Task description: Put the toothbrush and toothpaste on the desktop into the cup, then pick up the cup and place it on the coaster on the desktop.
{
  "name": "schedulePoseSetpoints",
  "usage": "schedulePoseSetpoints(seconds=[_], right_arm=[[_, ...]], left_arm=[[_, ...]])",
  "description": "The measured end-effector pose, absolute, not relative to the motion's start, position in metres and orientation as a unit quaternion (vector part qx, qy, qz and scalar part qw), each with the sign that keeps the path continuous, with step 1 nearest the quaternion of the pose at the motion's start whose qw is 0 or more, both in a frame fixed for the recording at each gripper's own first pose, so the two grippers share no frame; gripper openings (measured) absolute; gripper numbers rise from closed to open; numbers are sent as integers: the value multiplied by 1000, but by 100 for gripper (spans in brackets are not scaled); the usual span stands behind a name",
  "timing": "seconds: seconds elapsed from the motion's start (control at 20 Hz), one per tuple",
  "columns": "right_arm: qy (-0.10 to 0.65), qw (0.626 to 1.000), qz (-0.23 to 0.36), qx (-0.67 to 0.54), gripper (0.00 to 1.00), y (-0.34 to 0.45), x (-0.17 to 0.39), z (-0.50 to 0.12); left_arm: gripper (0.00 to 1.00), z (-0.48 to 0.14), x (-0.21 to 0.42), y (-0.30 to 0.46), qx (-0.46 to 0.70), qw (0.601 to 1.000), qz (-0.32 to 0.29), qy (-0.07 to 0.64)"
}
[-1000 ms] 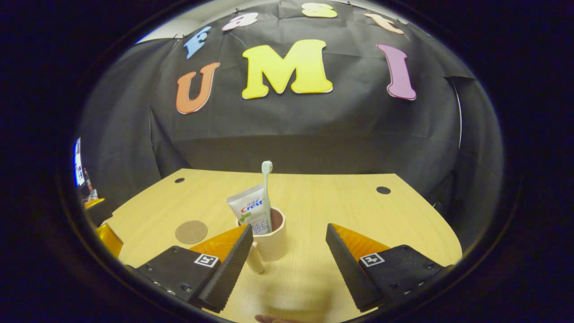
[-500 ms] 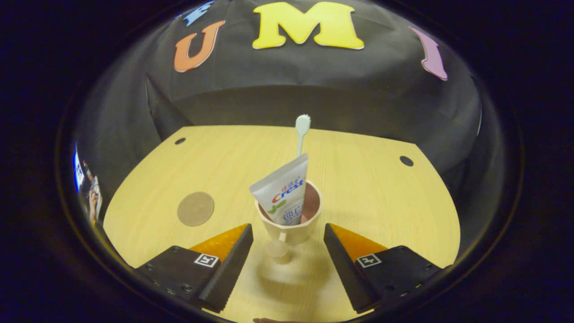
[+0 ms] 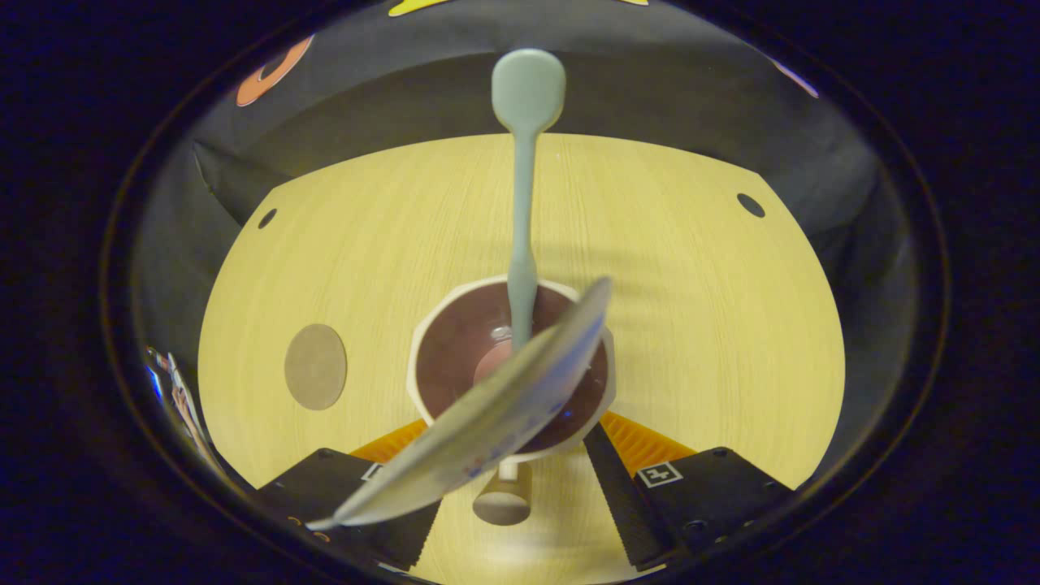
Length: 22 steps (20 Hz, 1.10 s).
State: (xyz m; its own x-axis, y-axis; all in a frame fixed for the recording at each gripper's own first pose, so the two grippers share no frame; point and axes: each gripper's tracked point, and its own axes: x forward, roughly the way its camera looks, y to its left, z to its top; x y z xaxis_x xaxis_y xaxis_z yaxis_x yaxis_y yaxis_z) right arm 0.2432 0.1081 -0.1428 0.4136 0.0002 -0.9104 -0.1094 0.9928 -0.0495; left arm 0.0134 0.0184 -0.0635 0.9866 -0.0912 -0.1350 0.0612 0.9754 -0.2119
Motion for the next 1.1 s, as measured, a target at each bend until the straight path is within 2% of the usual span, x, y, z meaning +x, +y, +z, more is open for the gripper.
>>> schedulePoseSetpoints(seconds=[0.05,0.1,0.5,1.1], right_arm=[[542,837,32,-66,81,107,246,-144],[540,838,32,-76,79,108,247,-142],[561,823,16,-93,72,107,242,-141],[538,839,-1,-84,57,110,244,-142]], left_arm=[[98,-68,14,21,-106,991,-35,77],[98,-71,15,23,-111,990,-34,82],[98,-83,15,33,-137,986,-29,94],[98,-93,11,33,-128,987,-35,93]])
